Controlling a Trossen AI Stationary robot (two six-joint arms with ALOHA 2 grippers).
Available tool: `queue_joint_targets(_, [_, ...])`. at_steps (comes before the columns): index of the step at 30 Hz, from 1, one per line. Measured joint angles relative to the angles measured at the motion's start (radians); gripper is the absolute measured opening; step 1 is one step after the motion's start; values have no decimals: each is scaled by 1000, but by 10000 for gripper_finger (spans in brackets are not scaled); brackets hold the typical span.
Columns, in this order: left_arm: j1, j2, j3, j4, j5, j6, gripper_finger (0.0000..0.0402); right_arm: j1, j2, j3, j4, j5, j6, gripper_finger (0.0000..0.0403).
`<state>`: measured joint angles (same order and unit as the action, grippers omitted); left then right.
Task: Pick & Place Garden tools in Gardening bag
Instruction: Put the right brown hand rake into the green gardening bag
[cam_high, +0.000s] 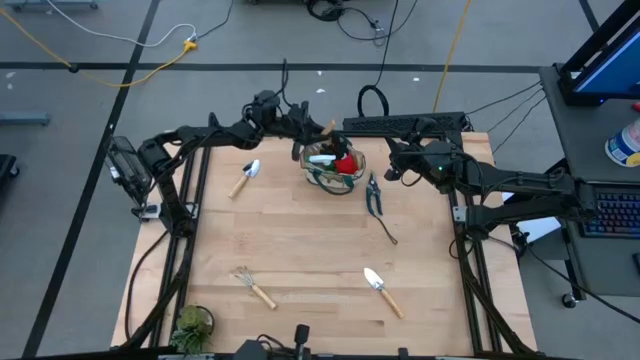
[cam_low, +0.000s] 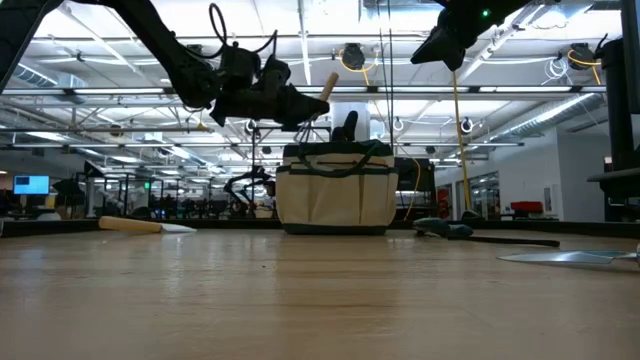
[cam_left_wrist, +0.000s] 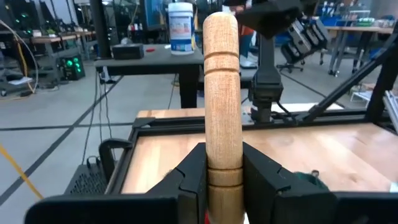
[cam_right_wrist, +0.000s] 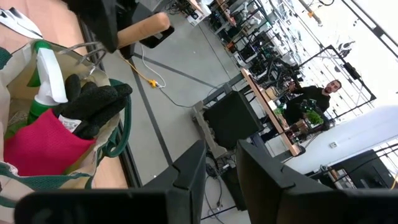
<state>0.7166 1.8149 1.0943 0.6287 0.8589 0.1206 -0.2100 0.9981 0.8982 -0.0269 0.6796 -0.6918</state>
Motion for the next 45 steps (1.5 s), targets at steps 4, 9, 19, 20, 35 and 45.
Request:
queue_joint_targets(4, [2,0,0,-5,-20,15,69,0,0,0,0,0,0,79])
queue_joint_targets(9, [1,0,0,-5,-23,34,69,0,0,0,0,0,0,79])
queue_joint_targets(19, [-3,106,102,-7,49,-25,69,0,0,0,0,1,0,79])
queue_joint_targets(20, [-1,109,110,-11,64,-30,69,0,0,0,0,1,0,79])
queue_joint_targets(35, [-2,106,125,-135,109,22,69,-14,0,0,0,0,-1,79])
queue_joint_targets(45, [-23,106,125,-209,108,93,69,-14,0,0,0,0,-1,79])
